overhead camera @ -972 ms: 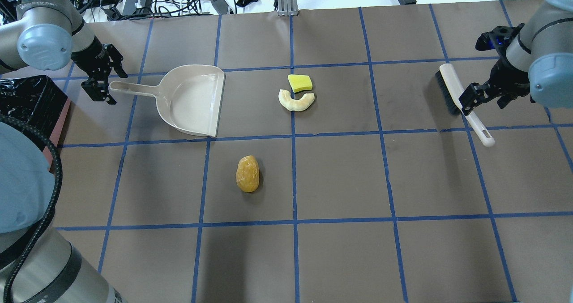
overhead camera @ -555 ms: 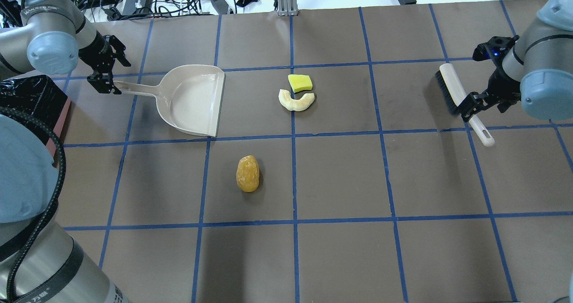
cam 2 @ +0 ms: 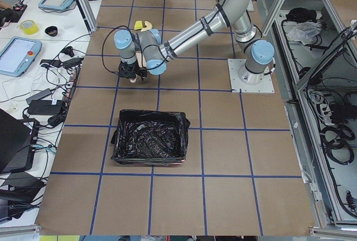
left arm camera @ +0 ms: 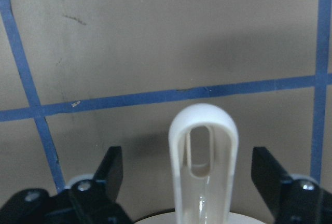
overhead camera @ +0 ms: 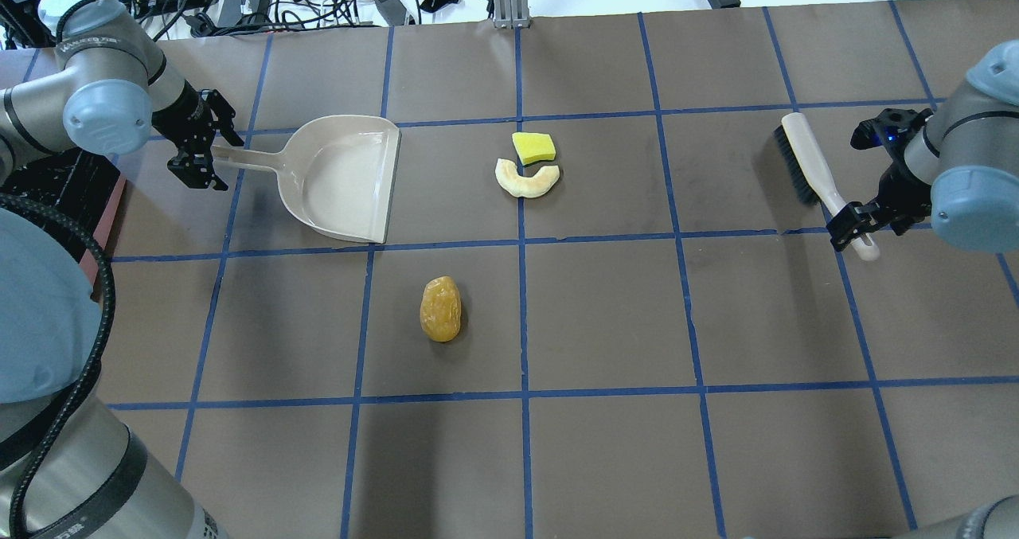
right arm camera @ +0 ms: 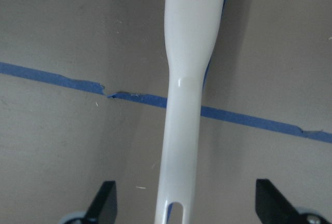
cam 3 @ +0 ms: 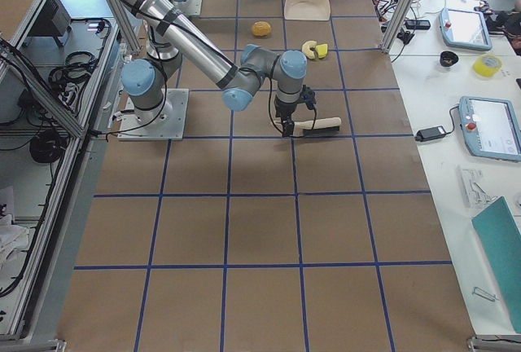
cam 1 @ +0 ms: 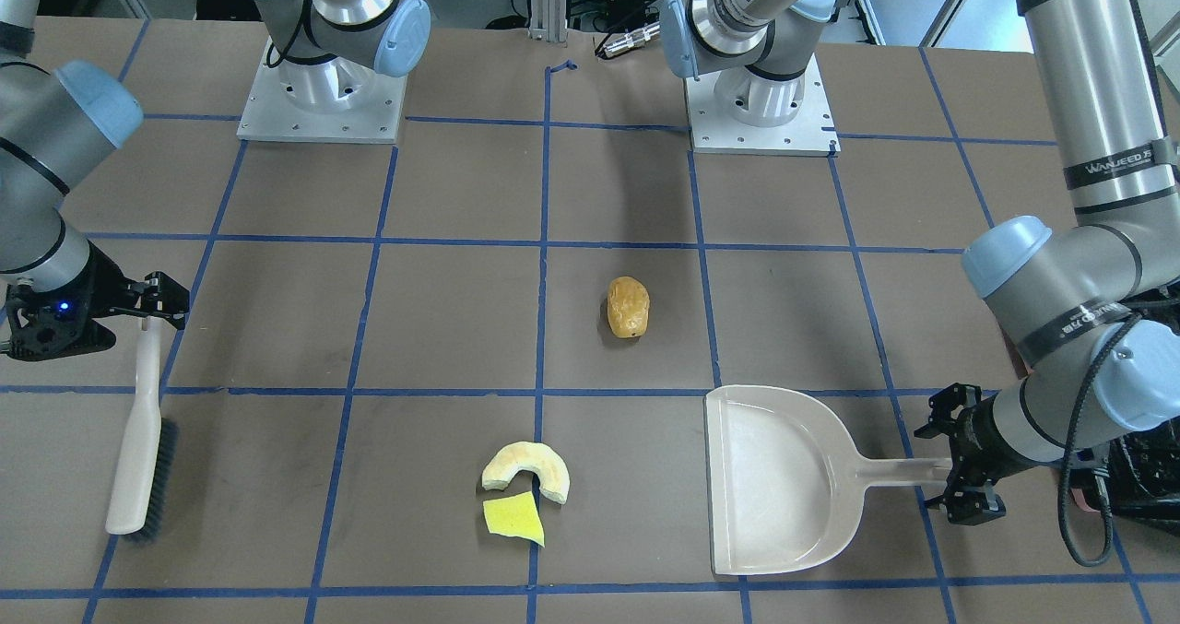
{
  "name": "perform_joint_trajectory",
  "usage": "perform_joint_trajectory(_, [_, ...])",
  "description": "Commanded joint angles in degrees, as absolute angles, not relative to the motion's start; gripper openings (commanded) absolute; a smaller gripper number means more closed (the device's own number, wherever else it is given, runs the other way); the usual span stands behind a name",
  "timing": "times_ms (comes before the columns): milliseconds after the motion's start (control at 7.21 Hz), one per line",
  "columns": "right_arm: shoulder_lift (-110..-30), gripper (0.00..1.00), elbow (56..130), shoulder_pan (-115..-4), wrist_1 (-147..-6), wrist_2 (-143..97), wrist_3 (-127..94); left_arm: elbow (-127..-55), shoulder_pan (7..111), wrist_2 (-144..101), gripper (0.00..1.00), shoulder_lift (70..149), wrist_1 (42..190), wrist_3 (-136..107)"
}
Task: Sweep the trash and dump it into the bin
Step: 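Lower the dustpan with the left gripper while the right gripper lifts the brush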
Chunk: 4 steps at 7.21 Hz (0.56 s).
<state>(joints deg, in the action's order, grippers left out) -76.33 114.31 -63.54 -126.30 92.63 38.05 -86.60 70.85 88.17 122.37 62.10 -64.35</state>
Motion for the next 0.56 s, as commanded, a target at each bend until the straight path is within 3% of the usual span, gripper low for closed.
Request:
perform_joint_trajectory(0, [-76.5,1.0,115.1,-63.4,-126.6,92.4,35.3,-86.7,69.9,87.4,0.04,121.9,61.9,-64.8])
perform_joint_trajectory(416, [-76.5,0.99,114.8,-63.4,-129.2,88.6,35.3,-86.3,69.8,87.4,0.0,122.1,61.3,-67.0])
